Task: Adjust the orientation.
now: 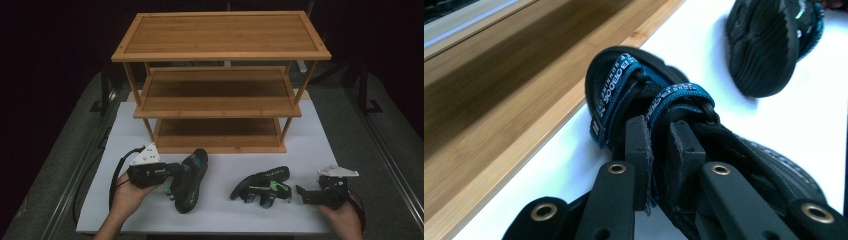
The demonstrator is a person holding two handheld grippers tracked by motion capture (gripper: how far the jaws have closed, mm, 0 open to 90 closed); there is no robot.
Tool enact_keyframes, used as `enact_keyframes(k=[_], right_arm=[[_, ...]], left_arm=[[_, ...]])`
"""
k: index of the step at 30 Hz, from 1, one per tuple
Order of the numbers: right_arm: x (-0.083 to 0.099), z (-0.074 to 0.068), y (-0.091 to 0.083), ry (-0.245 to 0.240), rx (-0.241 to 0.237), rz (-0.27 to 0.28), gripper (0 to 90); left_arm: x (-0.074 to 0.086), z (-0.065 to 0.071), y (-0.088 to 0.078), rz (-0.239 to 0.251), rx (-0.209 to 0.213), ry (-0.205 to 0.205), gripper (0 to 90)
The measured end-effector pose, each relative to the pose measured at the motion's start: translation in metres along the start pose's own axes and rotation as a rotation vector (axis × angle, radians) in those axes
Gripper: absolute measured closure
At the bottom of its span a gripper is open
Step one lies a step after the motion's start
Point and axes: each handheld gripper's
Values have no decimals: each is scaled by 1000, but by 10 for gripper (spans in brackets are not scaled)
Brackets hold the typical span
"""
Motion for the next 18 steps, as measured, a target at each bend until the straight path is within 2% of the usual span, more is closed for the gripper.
enact_keyframes(k=[7, 8, 9, 10, 11, 12, 13, 14, 18], right_arm=[[0, 0, 0, 0, 0, 0, 0], [0, 0, 0, 1, 0, 0, 0], [0, 0, 0, 1, 0, 0, 0], [0, 0, 0, 0, 0, 0, 0], [0, 0, 0, 1, 0, 0, 0], [0, 0, 0, 1, -1, 1, 0], [0, 0, 0, 1, -1, 1, 0], [0, 0, 0, 1, -1, 0, 0], [0, 0, 0, 1, 0, 0, 0]], left_arm=[[-10, 7, 18, 8, 64, 14, 801], [-12, 8, 24, 24, 98, 4, 807], [-12, 8, 24, 24, 98, 4, 818], [-12, 8, 27, 33, 131, -11, 818], [-12, 9, 28, 33, 118, -6, 898], [-12, 10, 31, 12, 94, 8, 898], [-12, 10, 31, 12, 94, 8, 898], [-9, 7, 30, 24, 101, -11, 898], [-9, 5, 26, 34, 95, -17, 897]])
Point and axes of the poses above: each handheld gripper's, and its own axes: y roughly forward along the jaws, x roughly out of its underside, z roughly to its right, and after that the axes turned 4 degrees about -y, right-handed
